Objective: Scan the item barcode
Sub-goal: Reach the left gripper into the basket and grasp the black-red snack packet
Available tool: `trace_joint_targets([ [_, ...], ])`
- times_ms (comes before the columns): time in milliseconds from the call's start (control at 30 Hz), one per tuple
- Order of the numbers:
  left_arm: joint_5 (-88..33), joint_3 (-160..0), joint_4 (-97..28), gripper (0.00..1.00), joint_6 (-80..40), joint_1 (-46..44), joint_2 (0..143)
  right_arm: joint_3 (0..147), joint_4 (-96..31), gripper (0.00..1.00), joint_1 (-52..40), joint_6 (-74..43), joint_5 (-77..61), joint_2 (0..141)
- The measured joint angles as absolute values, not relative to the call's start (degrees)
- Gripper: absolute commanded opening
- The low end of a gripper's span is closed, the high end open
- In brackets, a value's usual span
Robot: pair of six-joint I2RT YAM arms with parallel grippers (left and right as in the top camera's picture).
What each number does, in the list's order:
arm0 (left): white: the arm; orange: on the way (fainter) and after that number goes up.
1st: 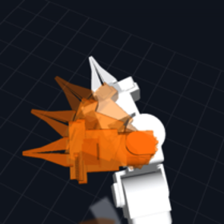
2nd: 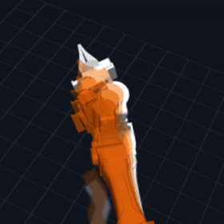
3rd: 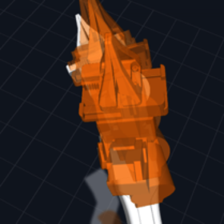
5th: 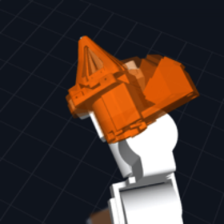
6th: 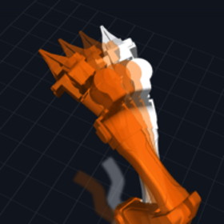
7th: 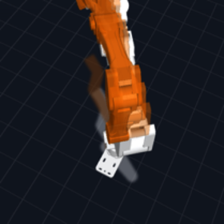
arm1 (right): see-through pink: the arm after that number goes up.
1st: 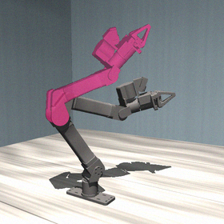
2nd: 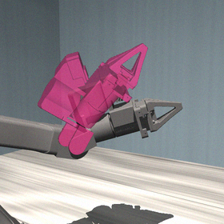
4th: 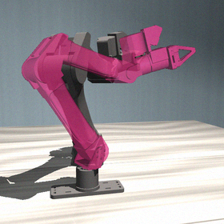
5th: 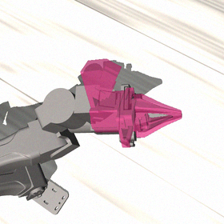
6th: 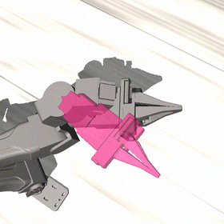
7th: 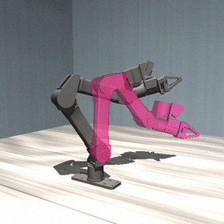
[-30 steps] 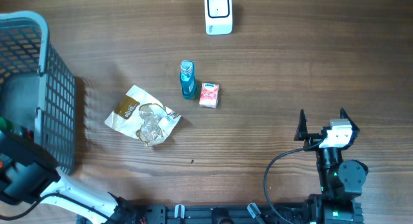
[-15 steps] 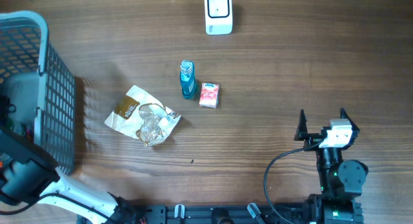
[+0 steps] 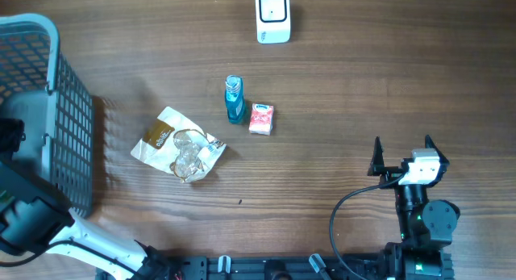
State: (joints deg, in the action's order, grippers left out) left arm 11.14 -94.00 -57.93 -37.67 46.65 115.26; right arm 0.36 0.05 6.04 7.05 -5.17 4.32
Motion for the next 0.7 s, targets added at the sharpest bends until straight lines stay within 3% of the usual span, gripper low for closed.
trace_joint_targets([
  [200,10.4,-94.0,-56.5,0.74,-31.7,41.5,112.7,0.4,0.1,1.00,6.0,7.0,-5.1,4.3],
  [267,10.4,-94.0,-57.3,0.82,-30.5,38.2,110.6,0.4,0.1,1.00,6.0,7.0,-5.1,4.3],
  [367,12.1,-94.1,-66.5,0.85,-29.6,33.8,108.1,0.4,0.1,1.00,6.0,7.0,-5.2,4.3],
  [533,16.6,-93.4,-74.3,0.89,-29.8,35.0,108.1,0.4,0.1,1.00,6.0,7.0,-5.2,4.3],
  [700,18.3,-83.1,-69.4,0.96,-29.9,39.2,108.1,0.4,0.1,1.00,6.0,7.0,-5.2,4.3],
])
